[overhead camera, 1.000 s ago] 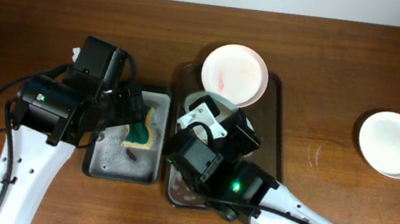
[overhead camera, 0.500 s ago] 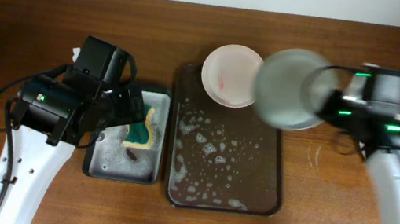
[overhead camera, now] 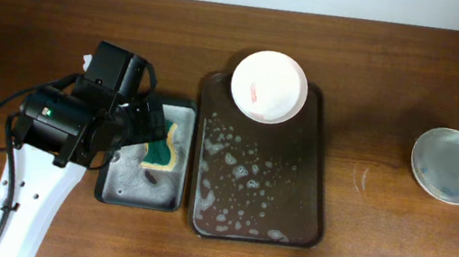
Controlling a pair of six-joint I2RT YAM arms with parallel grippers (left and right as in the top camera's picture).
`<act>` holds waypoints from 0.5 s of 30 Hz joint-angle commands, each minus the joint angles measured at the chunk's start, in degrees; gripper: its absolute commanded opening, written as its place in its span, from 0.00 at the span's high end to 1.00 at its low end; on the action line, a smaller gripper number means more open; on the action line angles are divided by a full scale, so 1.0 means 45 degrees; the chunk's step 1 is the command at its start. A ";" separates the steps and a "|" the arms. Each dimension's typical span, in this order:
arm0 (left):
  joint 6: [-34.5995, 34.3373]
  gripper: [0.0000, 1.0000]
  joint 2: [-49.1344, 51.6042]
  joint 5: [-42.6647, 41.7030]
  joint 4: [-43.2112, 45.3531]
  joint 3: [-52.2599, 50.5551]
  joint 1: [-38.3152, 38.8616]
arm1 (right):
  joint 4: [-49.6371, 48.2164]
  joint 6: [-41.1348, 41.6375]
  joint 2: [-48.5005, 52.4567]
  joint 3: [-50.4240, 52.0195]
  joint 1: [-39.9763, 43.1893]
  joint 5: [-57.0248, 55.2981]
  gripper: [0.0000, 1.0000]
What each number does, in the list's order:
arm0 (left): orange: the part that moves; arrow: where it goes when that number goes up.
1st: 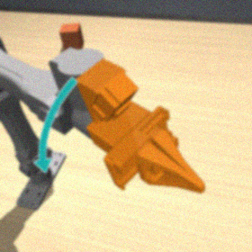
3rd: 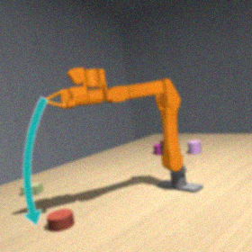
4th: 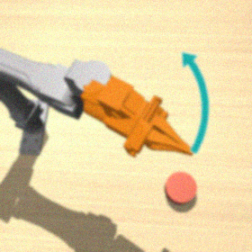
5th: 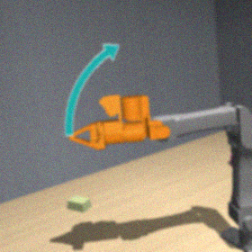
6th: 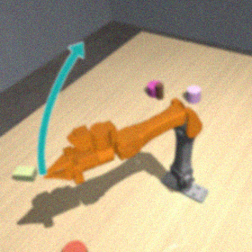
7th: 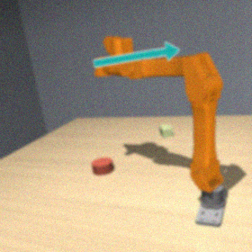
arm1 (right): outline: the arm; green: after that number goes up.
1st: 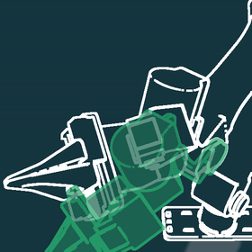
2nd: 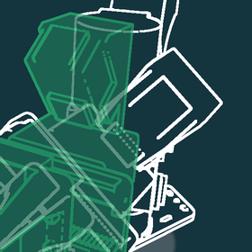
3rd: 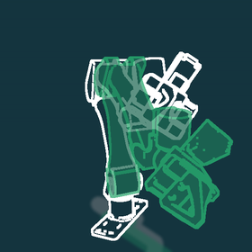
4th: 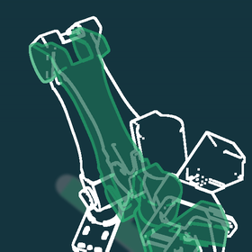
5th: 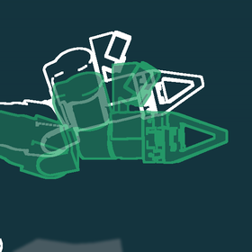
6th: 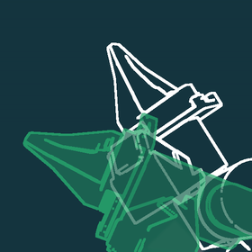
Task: Clean dirty plates on tray and stack at the side
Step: 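Stack the green plate onto the cream plate at right, then drag the pink plate to the tray center with the right gripper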
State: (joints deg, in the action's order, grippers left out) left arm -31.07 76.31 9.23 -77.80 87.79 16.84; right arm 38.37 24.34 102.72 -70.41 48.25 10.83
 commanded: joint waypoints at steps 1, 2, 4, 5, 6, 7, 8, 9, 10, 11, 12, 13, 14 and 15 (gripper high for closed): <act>-0.0019 0.01 -0.0175 0.0000 0.0024 0.0010 -0.0005 | -0.0019 -0.1137 -0.0408 -0.0772 -0.0476 0.1904 0.45; -0.0019 0.01 -0.0175 0.0000 0.0024 0.0010 -0.0005 | 0.0219 -0.1423 -0.0685 -0.1214 -0.0879 0.2953 0.44; -0.0024 0.00 -0.0175 0.0000 0.0024 0.0010 -0.0005 | 0.1185 -0.2191 -0.1375 -0.2045 -0.2108 0.3502 0.43; -0.0024 0.00 -0.0175 0.0000 0.0024 0.0010 -0.0005 | 0.1627 -0.2973 -0.1787 -0.2385 -0.3162 0.3497 0.43; -0.0024 0.01 -0.0175 0.0000 0.0024 0.0010 -0.0005 | 0.1923 -0.3604 -0.2064 -0.2550 -0.4138 0.3483 0.43; -0.0024 0.00 -0.0175 0.0000 0.0024 0.0010 -0.0005 | 0.2147 -0.4051 -0.2273 -0.2589 -0.5333 0.3439 0.43; -0.0024 0.01 -0.0175 0.0000 0.0024 0.0010 -0.0005 | 0.2268 -0.4333 -0.2302 -0.2589 -0.6465 0.3308 0.42; -0.0024 0.01 -0.0175 0.0000 0.0024 0.0010 -0.0005 | 0.2273 -0.4367 -0.2191 -0.2497 -0.8034 0.2390 0.42; -0.0024 0.00 -0.0175 0.0000 0.0024 0.0010 -0.0005 | 0.2147 -0.4367 -0.2011 -0.2433 -0.9073 0.1443 0.42; -0.0024 0.01 -0.0175 0.0000 0.0024 0.0010 -0.0005 | 0.1778 -0.4362 -0.1608 -0.2356 -1.0307 0.0199 0.42; -0.0019 0.00 -0.0175 0.0000 0.0024 0.0010 -0.0005 | 0.1491 -0.4362 -0.1292 -0.2351 -1.0909 -0.0364 0.42; -0.0024 0.01 -0.0175 0.0000 0.0024 0.0010 -0.0005 | 0.0845 -0.4357 -0.0651 -0.2351 -1.1759 -0.1248 0.42; -0.0024 0.01 -0.0175 0.0000 0.0024 0.0010 -0.0005 | 0.0379 -0.4357 -0.0204 -0.2351 -1.2177 -0.1783 0.42; -0.0024 0.01 -0.0175 0.0000 0.0024 0.0010 -0.0005 | -0.0418 -0.4362 0.0505 -0.2351 -1.2560 -0.2370 0.42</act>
State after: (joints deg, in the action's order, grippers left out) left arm -31.07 76.31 9.23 -77.80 87.79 16.84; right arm 41.25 5.76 98.56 -81.67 -4.43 11.86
